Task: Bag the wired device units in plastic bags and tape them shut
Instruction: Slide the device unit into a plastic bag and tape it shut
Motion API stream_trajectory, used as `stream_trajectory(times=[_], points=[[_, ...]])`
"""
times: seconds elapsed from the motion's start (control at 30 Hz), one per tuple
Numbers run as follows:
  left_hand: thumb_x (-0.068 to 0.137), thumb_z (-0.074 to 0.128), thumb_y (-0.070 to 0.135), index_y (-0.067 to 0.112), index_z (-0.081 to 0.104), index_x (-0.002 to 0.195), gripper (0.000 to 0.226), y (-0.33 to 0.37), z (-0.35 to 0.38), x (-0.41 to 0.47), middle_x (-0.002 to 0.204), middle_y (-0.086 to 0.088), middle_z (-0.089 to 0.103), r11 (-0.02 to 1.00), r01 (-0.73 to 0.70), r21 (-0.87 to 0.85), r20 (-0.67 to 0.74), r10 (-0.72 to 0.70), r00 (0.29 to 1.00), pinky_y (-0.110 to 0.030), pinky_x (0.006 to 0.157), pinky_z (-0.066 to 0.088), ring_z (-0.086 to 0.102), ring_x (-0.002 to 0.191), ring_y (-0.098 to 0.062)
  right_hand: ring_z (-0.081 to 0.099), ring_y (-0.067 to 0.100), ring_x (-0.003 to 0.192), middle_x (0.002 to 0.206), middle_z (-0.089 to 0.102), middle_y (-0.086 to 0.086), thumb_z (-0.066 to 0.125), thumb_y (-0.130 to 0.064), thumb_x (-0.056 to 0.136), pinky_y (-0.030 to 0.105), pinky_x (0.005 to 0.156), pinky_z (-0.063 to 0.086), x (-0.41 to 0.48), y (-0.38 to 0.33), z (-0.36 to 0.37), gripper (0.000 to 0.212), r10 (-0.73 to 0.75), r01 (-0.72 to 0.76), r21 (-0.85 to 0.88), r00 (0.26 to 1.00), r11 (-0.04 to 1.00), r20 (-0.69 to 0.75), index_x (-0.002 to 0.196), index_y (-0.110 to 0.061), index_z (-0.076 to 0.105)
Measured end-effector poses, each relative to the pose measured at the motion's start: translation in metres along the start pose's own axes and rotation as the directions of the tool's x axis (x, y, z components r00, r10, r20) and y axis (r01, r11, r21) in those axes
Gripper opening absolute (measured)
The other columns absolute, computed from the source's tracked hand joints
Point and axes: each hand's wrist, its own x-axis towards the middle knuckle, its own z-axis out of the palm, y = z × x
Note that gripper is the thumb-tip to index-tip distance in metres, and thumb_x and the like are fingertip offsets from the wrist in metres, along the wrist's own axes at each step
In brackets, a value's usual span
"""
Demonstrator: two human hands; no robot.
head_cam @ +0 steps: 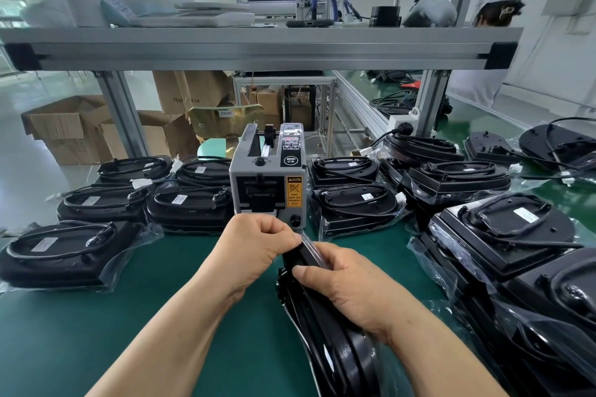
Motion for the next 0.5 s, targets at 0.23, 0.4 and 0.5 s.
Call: stream_trajectory(times=[0.23, 0.4, 0.5], points=[[0.077, 0.079, 0.027, 0.031, 0.069, 0.077, 0.011, -0.012, 0.002, -0.003, 0.06, 0.016, 0.053, 0.981, -0.116, 0.157, -0.079, 0.129, 0.988, -0.015, 0.05, 0.04, 0.045, 0.051, 0.0, 0.073, 0.026, 0.088, 0.094, 0.076, 0.002, 0.068, -0.038, 0.083, 0.05, 0.092, 0.056, 0.001, 0.0, 0.0, 0.028, -0.016, 0.015, -0.063, 1.0, 0.998, -0.008, 0.11, -0.029, 0.066], [0.083, 0.072, 0.023, 0.023, 0.073, 0.073, 0.01, -0.016, 0.014, -0.005, 0.07, 0.006, 0.071, 0.984, 0.076, -0.16, -0.06, -0.086, 0.994, -0.02, 0.058, 0.045, 0.06, 0.06, -0.003, 0.075, 0.013, 0.083, 0.093, 0.077, -0.005, 0.067, -0.035, 0.091, 0.03, 0.079, 0.061, -0.001, -0.003, -0.002, 0.022, -0.016, 0.015, -0.128, 1.0, 0.992, -0.005, 0.113, -0.034, 0.065], [0.084, 0.073, 0.029, 0.019, 0.074, 0.072, 0.016, -0.014, 0.018, -0.004, 0.081, -0.01, 0.075, 0.944, 0.164, -0.286, -0.044, -0.184, 0.982, -0.026, 0.06, 0.047, 0.061, 0.065, -0.013, 0.075, 0.013, 0.085, 0.094, 0.077, -0.005, 0.067, -0.035, 0.092, 0.033, 0.084, 0.06, -0.002, -0.005, 0.0, 0.019, -0.013, 0.011, -0.144, 1.0, 0.989, -0.013, 0.111, -0.033, 0.066]])
